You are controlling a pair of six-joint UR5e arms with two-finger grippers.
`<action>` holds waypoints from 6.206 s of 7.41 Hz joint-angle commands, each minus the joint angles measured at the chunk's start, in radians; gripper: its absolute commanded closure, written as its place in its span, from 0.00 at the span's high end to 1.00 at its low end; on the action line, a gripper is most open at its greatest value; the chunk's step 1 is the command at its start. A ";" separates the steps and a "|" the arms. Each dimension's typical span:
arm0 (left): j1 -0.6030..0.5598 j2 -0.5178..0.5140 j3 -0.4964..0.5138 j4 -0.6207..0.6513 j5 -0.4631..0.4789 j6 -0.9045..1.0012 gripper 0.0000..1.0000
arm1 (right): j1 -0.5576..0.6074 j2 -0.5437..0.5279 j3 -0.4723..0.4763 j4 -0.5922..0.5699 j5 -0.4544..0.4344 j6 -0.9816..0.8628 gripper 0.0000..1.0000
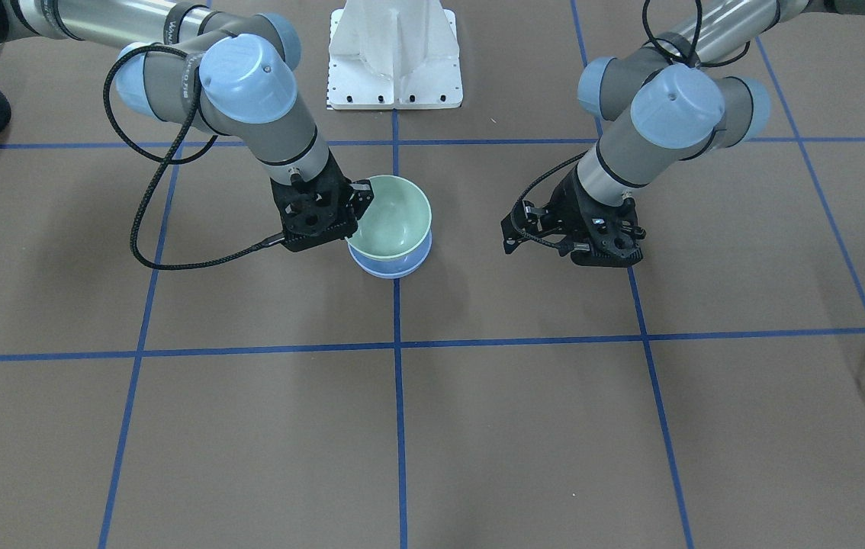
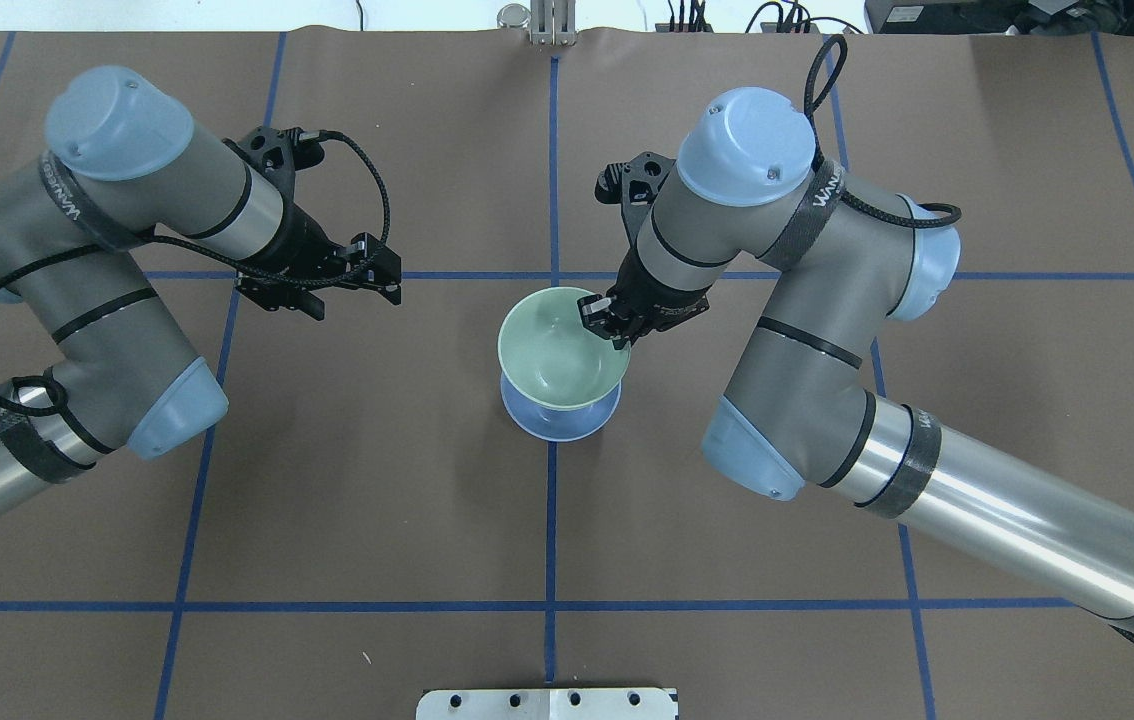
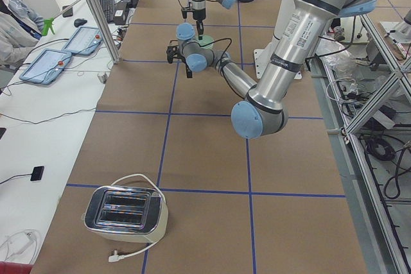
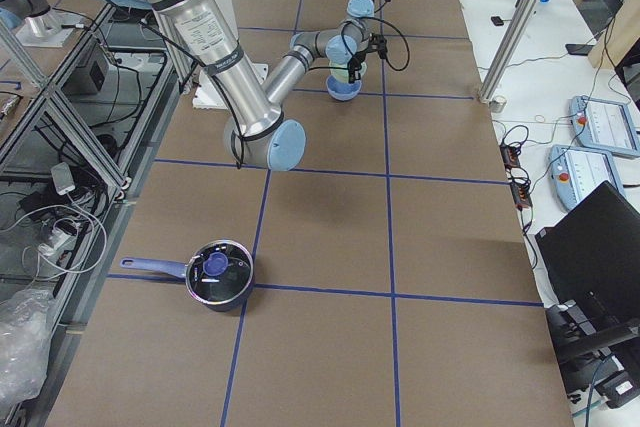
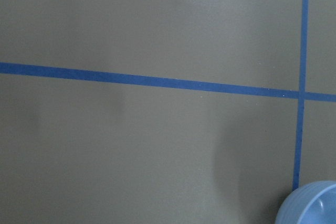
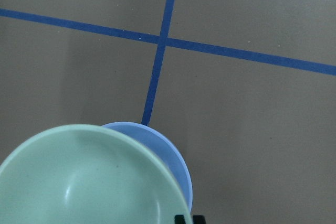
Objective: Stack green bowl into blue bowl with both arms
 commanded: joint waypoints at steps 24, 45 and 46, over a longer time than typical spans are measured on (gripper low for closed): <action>-0.313 0.201 -0.058 0.012 -0.184 0.421 0.98 | 0.312 -0.108 0.129 0.020 -0.050 -0.046 1.00; -0.812 0.594 -0.075 0.428 -0.116 1.346 1.00 | 0.878 -0.758 0.080 -0.135 0.202 -0.823 1.00; -0.812 0.594 -0.075 0.426 -0.116 1.346 1.00 | 0.878 -0.758 0.080 -0.135 0.202 -0.823 1.00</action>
